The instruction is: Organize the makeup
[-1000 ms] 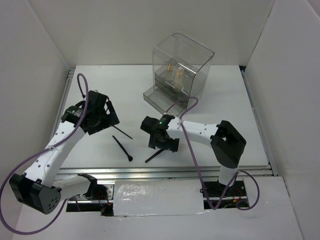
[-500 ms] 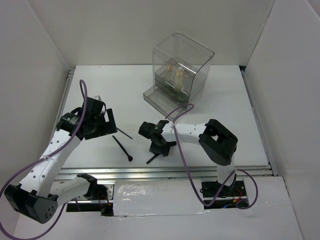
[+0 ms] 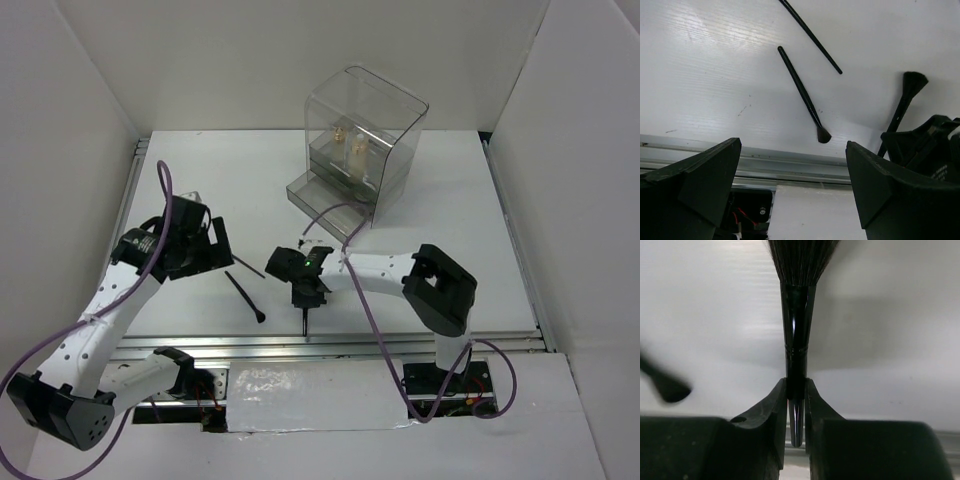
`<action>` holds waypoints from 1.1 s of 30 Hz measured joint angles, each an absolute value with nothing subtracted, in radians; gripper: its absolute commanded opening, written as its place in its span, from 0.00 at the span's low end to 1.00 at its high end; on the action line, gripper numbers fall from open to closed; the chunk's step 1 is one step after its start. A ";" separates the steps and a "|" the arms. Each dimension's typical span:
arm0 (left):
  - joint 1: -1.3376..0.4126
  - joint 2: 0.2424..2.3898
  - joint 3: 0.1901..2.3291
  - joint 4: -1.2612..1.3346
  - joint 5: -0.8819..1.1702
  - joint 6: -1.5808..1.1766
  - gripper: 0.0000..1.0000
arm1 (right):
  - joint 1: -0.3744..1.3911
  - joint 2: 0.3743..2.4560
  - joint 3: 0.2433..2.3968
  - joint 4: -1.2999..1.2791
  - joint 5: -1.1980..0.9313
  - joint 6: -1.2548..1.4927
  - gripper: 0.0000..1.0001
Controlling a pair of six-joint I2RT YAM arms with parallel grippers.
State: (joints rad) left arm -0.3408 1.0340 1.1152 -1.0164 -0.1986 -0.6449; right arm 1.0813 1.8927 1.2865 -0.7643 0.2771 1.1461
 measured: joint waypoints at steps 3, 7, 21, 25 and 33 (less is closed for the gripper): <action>-0.340 1.044 1.139 -1.021 -0.205 -0.689 0.99 | 1.073 1.838 1.306 -0.680 0.197 0.892 0.00; -0.336 1.075 1.211 -1.000 -0.196 -0.746 0.99 | 0.986 1.792 1.471 -0.642 -0.083 0.470 0.00; -0.302 1.256 1.281 -0.907 -0.105 -0.870 0.99 | 0.594 2.082 2.177 -0.787 -0.051 -0.308 0.00; -0.301 1.241 1.278 -0.904 -0.109 -0.860 0.99 | 0.587 2.108 2.064 -0.770 0.034 -0.371 0.00; -0.268 1.202 1.229 -0.922 -0.131 -0.839 0.99 | 0.585 2.107 1.850 -0.691 0.162 -0.411 0.55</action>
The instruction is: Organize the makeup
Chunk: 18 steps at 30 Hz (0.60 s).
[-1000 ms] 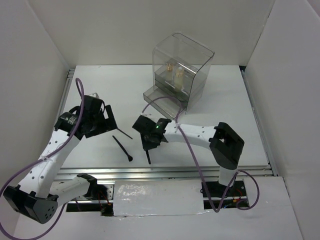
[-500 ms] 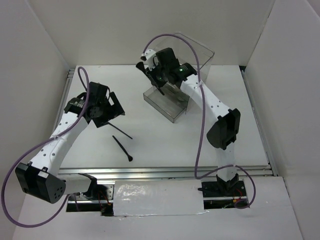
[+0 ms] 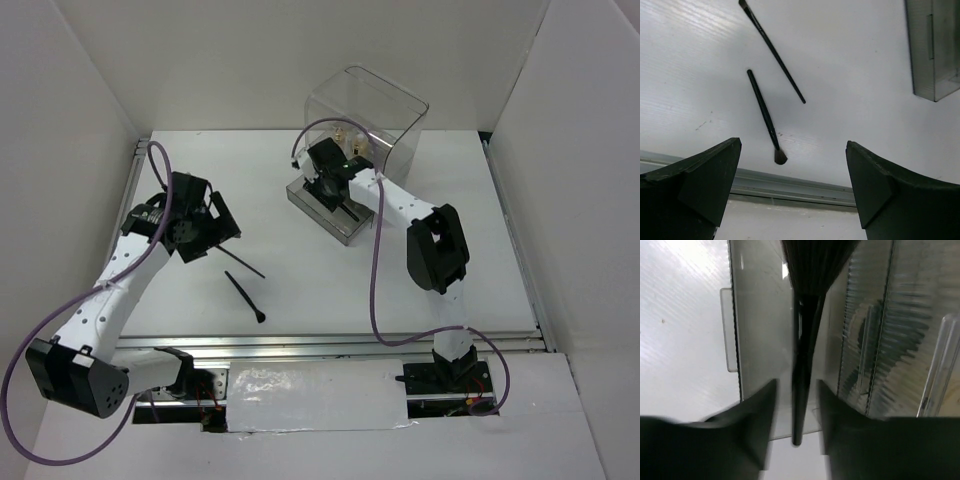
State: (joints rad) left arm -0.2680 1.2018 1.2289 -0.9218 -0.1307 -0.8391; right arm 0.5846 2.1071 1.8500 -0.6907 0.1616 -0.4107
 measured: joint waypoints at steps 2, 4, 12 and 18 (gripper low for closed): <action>-0.255 1.205 1.217 -0.937 -0.140 -0.840 0.99 | 0.585 2.107 1.844 -0.682 0.182 -0.402 0.91; -0.241 1.215 1.216 -0.949 -0.151 -0.844 1.00 | 0.585 2.104 1.847 -0.666 0.195 -0.386 1.00; -0.226 1.321 1.191 -0.944 -0.161 -0.905 0.99 | 0.614 2.003 1.902 -0.661 0.079 -0.167 1.00; -0.224 1.332 1.227 -1.035 -0.264 -1.007 0.99 | 0.780 1.889 1.872 -0.641 -0.004 0.121 0.95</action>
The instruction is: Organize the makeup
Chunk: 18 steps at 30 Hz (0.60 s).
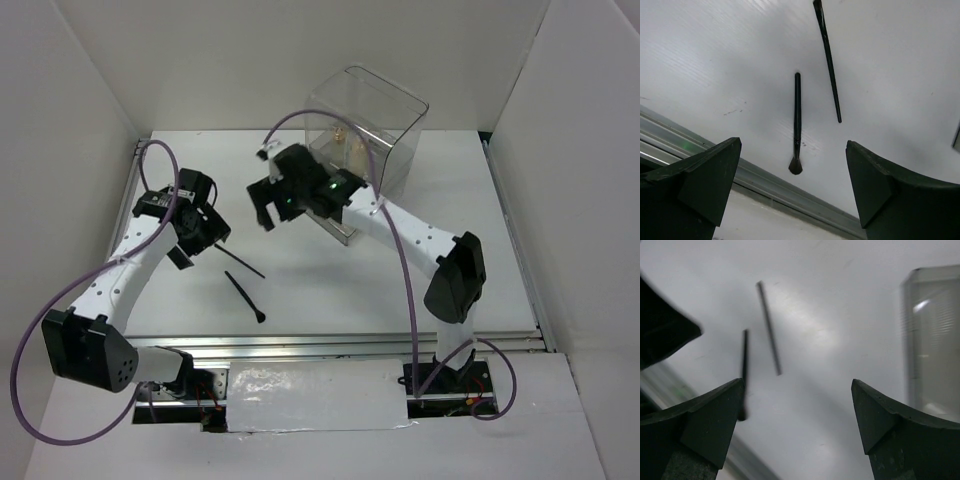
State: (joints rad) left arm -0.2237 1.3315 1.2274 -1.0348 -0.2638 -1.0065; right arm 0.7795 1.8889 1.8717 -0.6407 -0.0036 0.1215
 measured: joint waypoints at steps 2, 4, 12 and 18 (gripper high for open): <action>-0.219 1.327 1.272 -1.086 -0.318 -1.049 0.99 | 0.867 1.881 1.835 -0.639 -0.005 0.187 0.90; -0.214 1.316 1.313 -1.127 -0.365 -1.081 0.99 | 0.944 1.886 1.793 -0.638 -0.016 0.245 0.89; -0.202 1.122 1.438 -1.201 -0.520 -1.130 0.99 | 1.066 1.956 1.676 -0.608 -0.028 0.386 0.82; -0.200 1.027 1.452 -1.196 -0.553 -1.100 0.99 | 1.114 2.138 1.707 -0.596 0.028 0.409 0.72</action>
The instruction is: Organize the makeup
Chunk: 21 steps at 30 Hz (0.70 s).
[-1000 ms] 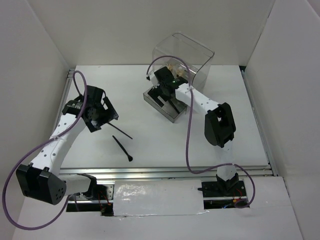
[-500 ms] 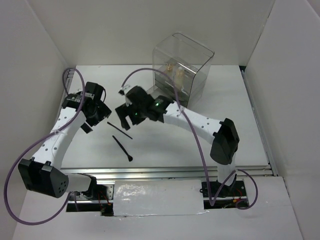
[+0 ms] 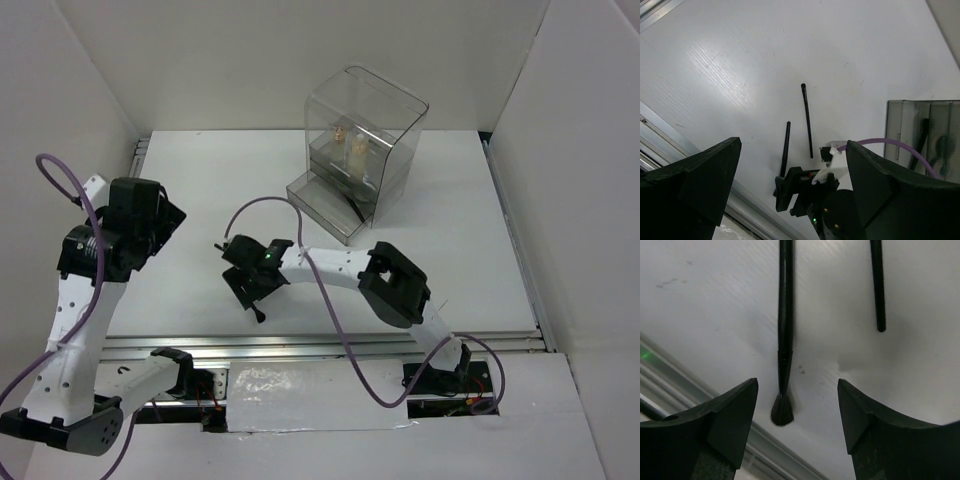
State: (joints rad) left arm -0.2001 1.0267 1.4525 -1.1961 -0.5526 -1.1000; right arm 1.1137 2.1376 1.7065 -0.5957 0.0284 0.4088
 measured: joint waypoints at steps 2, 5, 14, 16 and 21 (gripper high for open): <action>-0.200 1.022 1.430 -1.187 -0.545 -1.079 0.99 | 1.127 2.191 1.712 -0.598 0.046 0.411 0.66; -0.200 1.025 1.386 -1.168 -0.519 -1.055 0.99 | 1.144 2.223 1.757 -0.607 0.082 0.403 0.59; -0.206 1.031 1.351 -1.131 -0.466 -1.010 0.99 | 1.187 2.302 1.850 -0.638 0.216 0.372 0.26; -0.212 1.031 1.351 -1.126 -0.465 -0.998 1.00 | 1.192 2.301 1.848 -0.638 0.232 0.370 0.00; -0.221 1.032 1.348 -1.119 -0.465 -0.996 0.99 | 1.196 2.291 1.834 -0.631 0.263 0.366 0.00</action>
